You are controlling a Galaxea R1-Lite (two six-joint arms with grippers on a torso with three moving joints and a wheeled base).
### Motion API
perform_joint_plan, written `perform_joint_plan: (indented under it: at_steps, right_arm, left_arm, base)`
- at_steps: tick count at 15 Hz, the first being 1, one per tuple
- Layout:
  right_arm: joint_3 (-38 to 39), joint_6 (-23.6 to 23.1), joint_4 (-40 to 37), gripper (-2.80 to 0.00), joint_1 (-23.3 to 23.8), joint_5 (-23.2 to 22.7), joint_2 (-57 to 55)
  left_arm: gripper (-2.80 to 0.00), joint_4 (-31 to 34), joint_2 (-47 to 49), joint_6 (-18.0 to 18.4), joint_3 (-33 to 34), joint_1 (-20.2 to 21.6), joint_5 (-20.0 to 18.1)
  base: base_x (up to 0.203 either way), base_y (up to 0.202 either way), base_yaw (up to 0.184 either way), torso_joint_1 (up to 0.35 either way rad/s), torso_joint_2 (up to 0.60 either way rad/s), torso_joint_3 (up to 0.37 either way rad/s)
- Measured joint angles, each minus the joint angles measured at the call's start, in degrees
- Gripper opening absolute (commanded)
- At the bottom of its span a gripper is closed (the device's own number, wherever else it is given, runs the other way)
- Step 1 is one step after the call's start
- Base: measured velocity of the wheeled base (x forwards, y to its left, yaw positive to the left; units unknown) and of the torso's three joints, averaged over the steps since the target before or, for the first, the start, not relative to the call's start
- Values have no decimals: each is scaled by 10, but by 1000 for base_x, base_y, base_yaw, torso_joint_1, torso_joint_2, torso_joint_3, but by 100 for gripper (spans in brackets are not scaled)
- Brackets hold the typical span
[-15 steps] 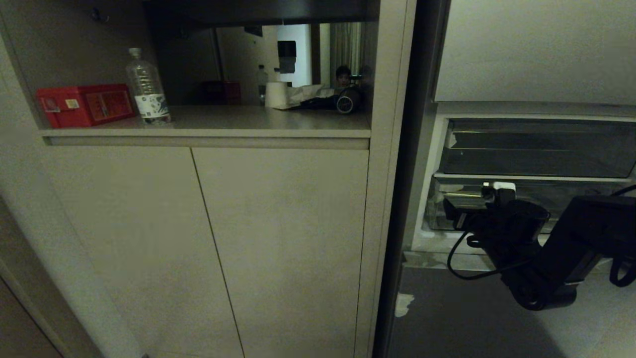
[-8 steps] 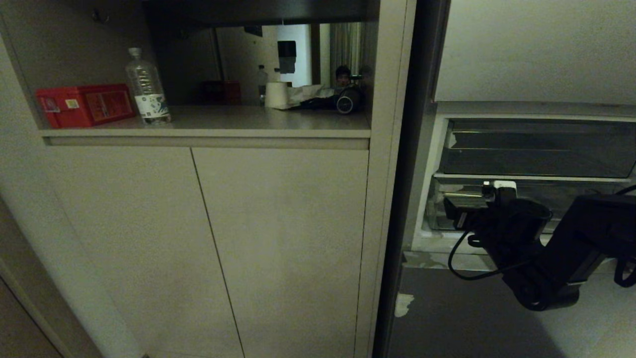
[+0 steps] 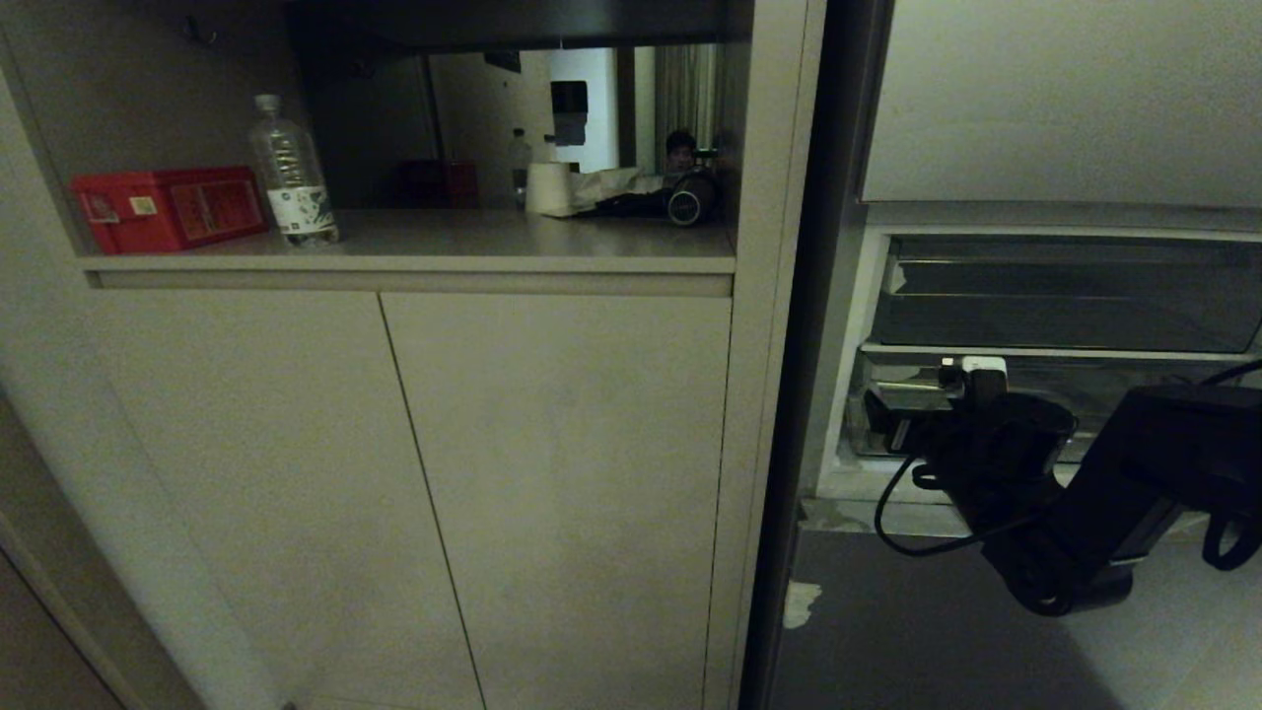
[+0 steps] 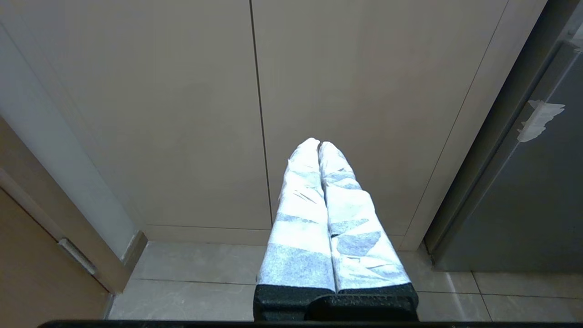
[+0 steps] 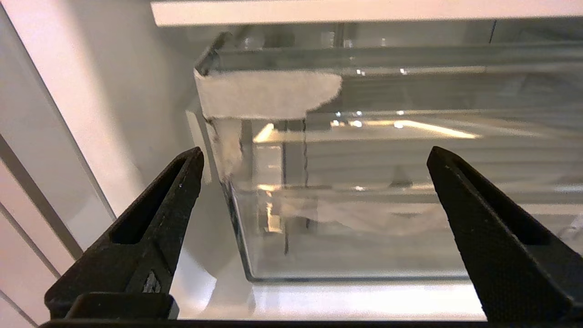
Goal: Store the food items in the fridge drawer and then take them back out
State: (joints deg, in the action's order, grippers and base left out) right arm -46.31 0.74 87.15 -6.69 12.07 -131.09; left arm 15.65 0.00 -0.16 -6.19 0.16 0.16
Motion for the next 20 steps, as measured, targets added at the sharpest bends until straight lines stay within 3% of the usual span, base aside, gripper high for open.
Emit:
perform_joint_plan:
  at_steps: [20]
  right_arm:
    - [-60, 3, -19, 0, -17, 15, -36]
  left_arm:
    - [-280, 0, 0, 0, 0, 0, 0]
  base:
    - [0, 0, 0, 0, 0, 0]
